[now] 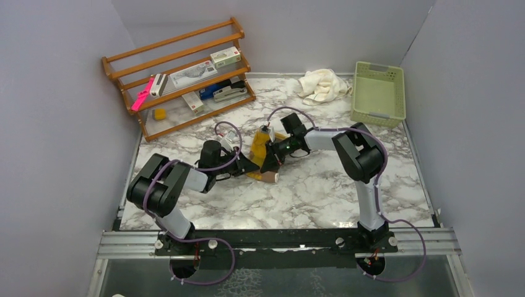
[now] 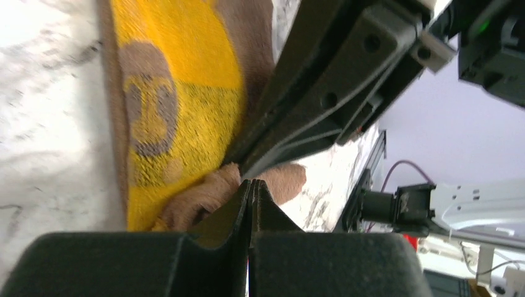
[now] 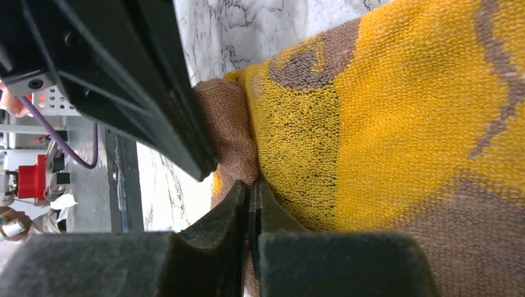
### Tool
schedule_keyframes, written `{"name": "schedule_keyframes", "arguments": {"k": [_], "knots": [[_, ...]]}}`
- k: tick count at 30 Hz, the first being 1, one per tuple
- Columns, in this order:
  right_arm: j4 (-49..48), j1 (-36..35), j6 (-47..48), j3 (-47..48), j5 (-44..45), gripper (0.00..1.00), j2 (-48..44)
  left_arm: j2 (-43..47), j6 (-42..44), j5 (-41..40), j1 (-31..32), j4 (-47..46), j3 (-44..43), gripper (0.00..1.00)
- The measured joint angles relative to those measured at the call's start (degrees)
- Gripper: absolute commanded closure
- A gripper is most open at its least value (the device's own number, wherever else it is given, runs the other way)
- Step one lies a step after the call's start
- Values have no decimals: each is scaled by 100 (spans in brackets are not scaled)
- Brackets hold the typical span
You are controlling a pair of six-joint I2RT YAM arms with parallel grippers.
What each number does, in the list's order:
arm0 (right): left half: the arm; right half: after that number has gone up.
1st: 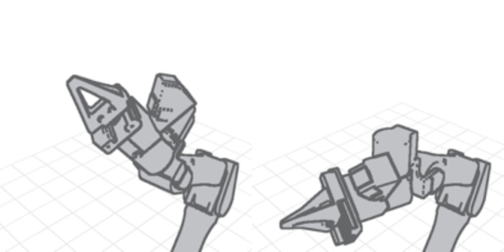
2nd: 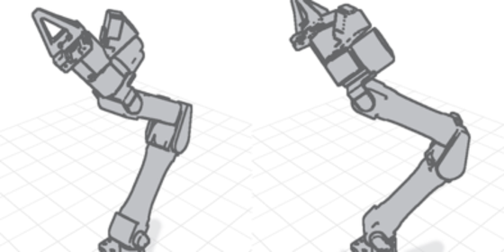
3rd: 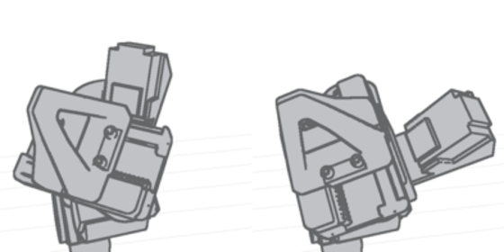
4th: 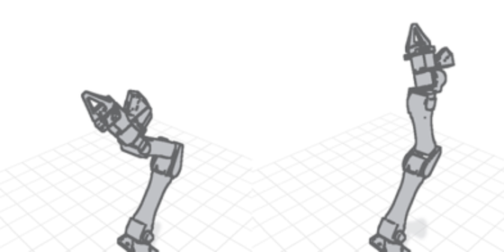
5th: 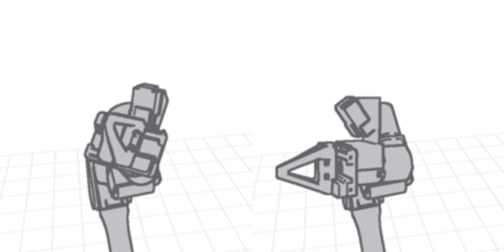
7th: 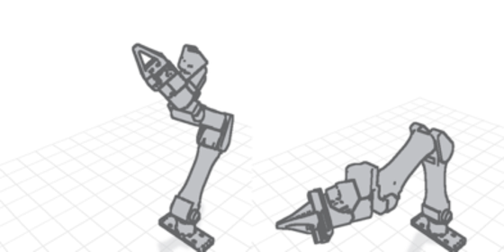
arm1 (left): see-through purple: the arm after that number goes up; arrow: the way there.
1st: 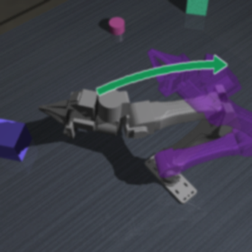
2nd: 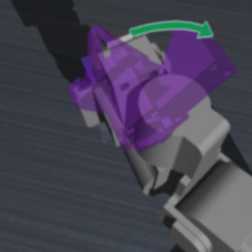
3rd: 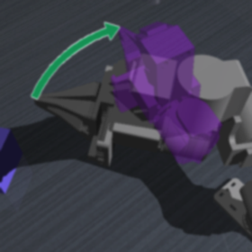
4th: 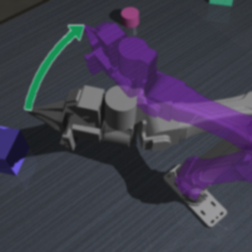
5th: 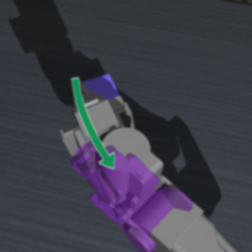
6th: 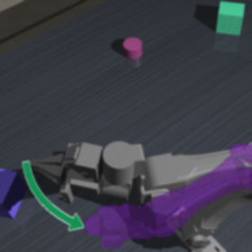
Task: Roll the towels
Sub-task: Roll the towel at the center of the board.
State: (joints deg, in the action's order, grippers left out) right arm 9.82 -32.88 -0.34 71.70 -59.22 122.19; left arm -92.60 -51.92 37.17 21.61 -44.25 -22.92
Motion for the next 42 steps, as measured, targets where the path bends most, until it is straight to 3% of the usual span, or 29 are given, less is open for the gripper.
{"name": "schedule_keyframes", "arguments": {"k": [7, 14, 16, 17, 20, 22, 25, 29, 33, 42], "knots": [[-101, 0, 15, -79, -4, 82, -20, -802, -420, -168, -184, -944, 11, 100], [-409, -15, 72, -566, 435, 76, -551, -1626, -1080, -155, -330, -2524, 328, 100], [-476, -13, 85, -756, 752, 70, -859, -1781, -1220, -157, -341, -2999, 398, 100], [-538, -11, 103, -881, 946, 59, -1073, -1840, -1231, -160, -352, -3025, 433, 100], [-916, -24, 264, -1408, 1602, 40, -1978, -1886, -1261, -166, -354, -3228, 518, 100], [-1296, -76, 511, -1845, 2076, 34, -2699, -1886, -1248, -173, -354, -3261, 549, 100], [-1912, -560, 1263, -2568, 2872, 34, -3842, -1878, -1180, -212, -354, -3246, 549, 100], [-2229, -1650, 2308, -2881, 3928, 34, -4321, -1784, -1056, -282, -354, -3093, 546, 100], [-2293, -2264, 3108, -3176, 4865, 35, -4133, -1679, -931, -345, -352, -2894, 525, 100], [-2291, -2365, 3862, -3178, 5727, 42, -2970, -1532, -780, -385, -350, -2568, 459, 100]]}}
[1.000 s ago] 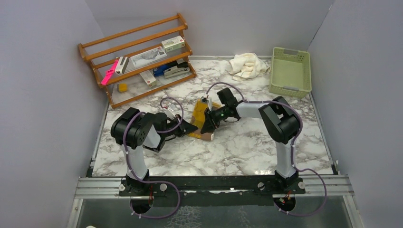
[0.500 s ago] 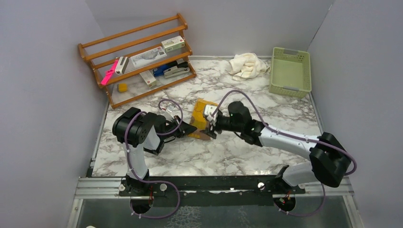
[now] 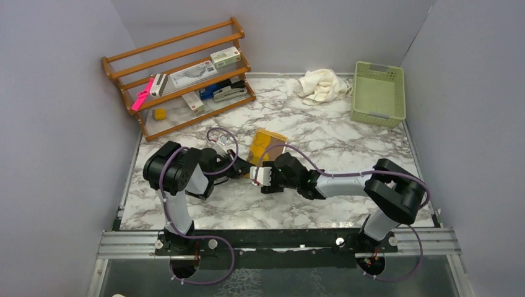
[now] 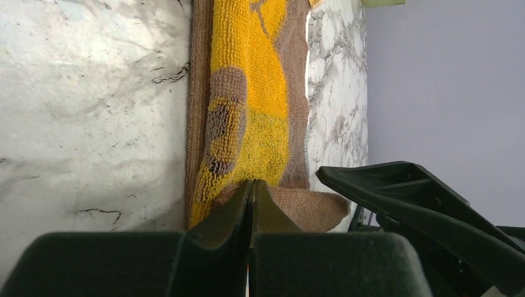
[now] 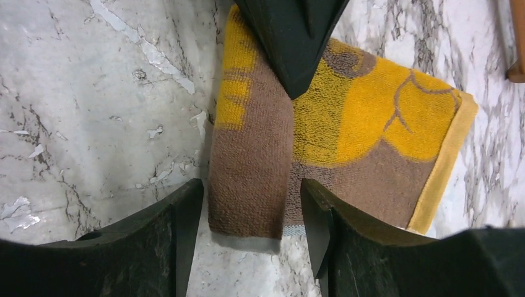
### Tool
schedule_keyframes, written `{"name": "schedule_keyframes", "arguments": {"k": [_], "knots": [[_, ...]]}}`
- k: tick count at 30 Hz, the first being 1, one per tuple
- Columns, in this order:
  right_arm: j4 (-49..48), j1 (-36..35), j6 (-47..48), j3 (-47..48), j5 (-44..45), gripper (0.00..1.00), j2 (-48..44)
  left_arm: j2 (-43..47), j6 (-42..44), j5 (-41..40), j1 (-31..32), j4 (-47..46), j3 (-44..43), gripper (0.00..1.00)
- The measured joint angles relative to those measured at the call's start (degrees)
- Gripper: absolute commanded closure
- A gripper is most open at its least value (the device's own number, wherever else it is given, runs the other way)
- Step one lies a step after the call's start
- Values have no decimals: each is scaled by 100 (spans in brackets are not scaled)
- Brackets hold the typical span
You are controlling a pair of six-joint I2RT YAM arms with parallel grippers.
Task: Roll the towels
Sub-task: Roll the towel at the center of the board.
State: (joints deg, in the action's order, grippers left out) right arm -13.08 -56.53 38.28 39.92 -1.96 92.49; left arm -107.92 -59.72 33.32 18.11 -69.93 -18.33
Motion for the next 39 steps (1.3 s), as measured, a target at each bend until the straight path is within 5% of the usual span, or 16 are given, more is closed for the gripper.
{"name": "schedule_keyframes", "arguments": {"k": [6, 11, 18, 33, 39], "knots": [[17, -4, 103, 201, 48, 49, 304, 61, 55, -7, 2, 173, -50, 100], [46, -4, 76, 323, 55, 63, 472, 94, 76, -7, 2, 286, -96, 100], [295, 15, -409, 476, 66, 98, 573, 481, 186, -120, -2, 920, -208, 100], [1659, 1084, -2962, 1340, -2114, 99, 555, 3799, 1099, -682, -326, 4004, -1364, 92], [1904, 1611, -4002, 1845, -3530, 99, 846, 4446, 1670, -673, -302, 4922, -1246, 93]]}}
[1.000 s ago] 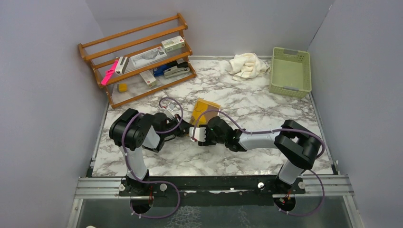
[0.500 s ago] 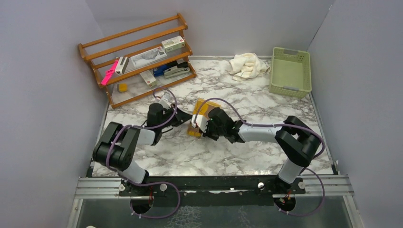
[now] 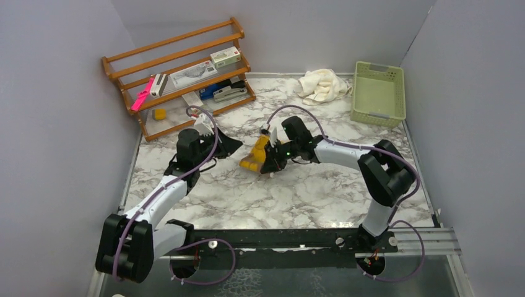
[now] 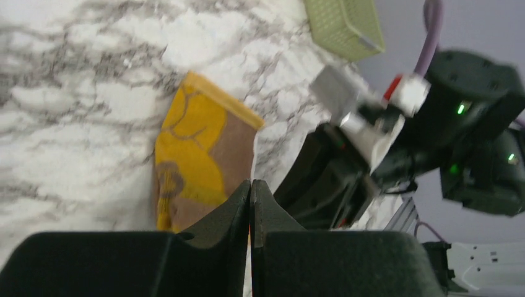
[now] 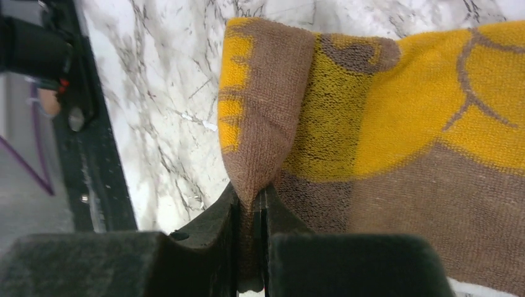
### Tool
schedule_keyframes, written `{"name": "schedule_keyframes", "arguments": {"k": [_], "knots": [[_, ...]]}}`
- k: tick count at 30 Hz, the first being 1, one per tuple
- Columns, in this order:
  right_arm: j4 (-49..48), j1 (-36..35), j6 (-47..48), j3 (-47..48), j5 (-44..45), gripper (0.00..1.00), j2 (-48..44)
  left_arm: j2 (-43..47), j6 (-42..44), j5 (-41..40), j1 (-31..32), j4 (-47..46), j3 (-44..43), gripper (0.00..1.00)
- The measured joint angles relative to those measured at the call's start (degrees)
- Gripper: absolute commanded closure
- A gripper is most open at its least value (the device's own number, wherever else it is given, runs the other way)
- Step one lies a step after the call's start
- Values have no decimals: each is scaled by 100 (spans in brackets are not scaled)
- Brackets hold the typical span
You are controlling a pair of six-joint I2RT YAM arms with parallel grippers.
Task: Roll the towels
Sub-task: Roll the towel at the center of the board.
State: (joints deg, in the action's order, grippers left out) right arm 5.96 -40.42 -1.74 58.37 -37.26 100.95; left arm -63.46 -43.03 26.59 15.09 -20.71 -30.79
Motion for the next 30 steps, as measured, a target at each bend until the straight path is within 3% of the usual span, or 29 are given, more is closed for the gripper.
{"name": "schedule_keyframes", "arguments": {"k": [5, 12, 26, 30], "knots": [[-79, 485, -772, 153, -894, 99, 407, 199, 160, -4, 120, 417, 538, 94], [-452, 789, -1578, -76, -1475, 99, 815, 81, 284, -11, 538, 531, 588, 99], [-2940, 1305, -3928, -1191, -2391, 99, 1410, -807, 219, -256, 1257, 94, 507, 100], [-3228, 1314, -4181, -1239, -2415, 99, 1456, -1268, 170, -306, 1346, -153, 466, 100]]}}
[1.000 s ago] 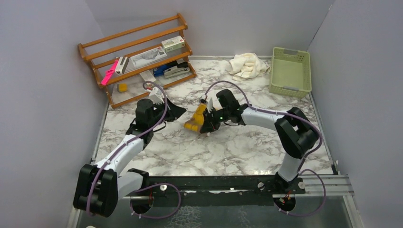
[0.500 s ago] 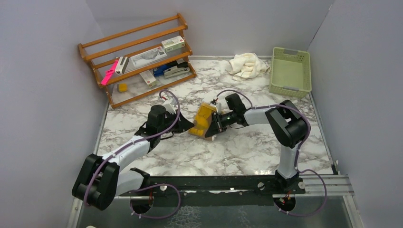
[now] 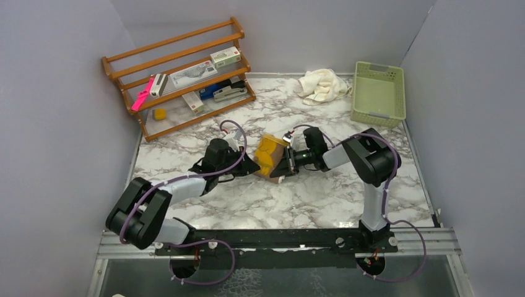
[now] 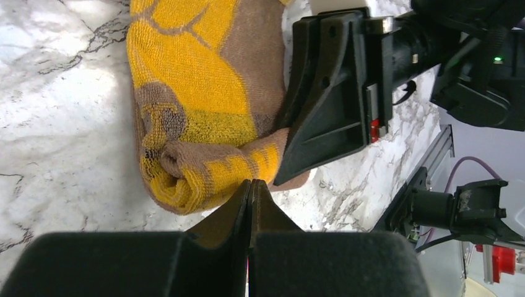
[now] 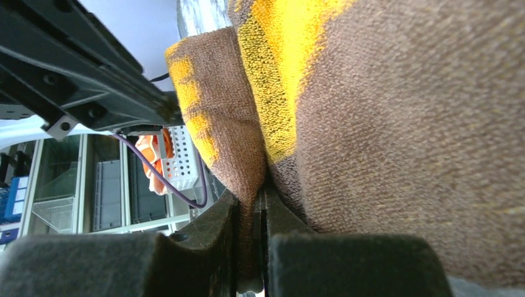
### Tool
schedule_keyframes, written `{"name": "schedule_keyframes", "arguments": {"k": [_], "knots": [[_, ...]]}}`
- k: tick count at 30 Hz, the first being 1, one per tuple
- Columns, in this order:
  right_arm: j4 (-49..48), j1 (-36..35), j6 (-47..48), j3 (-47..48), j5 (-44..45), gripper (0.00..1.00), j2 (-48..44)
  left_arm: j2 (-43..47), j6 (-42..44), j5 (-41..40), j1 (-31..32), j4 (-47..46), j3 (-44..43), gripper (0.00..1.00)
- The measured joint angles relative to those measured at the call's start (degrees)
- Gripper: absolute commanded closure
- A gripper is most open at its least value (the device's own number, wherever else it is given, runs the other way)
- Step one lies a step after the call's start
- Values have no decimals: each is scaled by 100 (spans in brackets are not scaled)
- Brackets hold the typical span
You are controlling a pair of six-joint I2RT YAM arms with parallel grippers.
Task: Roll the towels
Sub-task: Roll the towel at the center of the board.
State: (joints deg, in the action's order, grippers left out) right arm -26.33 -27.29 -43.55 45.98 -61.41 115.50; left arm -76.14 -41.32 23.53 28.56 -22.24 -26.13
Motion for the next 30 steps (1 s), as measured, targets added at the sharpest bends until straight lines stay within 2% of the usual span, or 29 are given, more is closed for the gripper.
{"name": "schedule_keyframes", "arguments": {"k": [5, 8, 13, 16, 21, 25, 30], "knots": [[-229, 0, -170, -83, 2, 99, 0, -535, -155, -66, 35, -420, 0, 100], [-251, 0, -188, -122, 4, 91, 0, -741, -212, -109, 35, -629, 0, 100], [-184, 0, -96, -127, 44, 89, -20, -1012, -227, -258, 35, -857, -4, 100], [28, 0, 90, -94, 98, 84, -59, -1115, -225, -326, 46, -907, -46, 100], [944, 0, 713, 133, 435, 66, -315, -1338, -179, -361, 46, -1016, -162, 100], [1991, -31, 1440, 511, 1088, 63, -704, -1554, -146, -367, 46, -1193, -173, 100], [2997, -162, 2356, 916, 2312, 60, -1305, -1781, -111, -365, 46, -1467, -219, 100]]}}
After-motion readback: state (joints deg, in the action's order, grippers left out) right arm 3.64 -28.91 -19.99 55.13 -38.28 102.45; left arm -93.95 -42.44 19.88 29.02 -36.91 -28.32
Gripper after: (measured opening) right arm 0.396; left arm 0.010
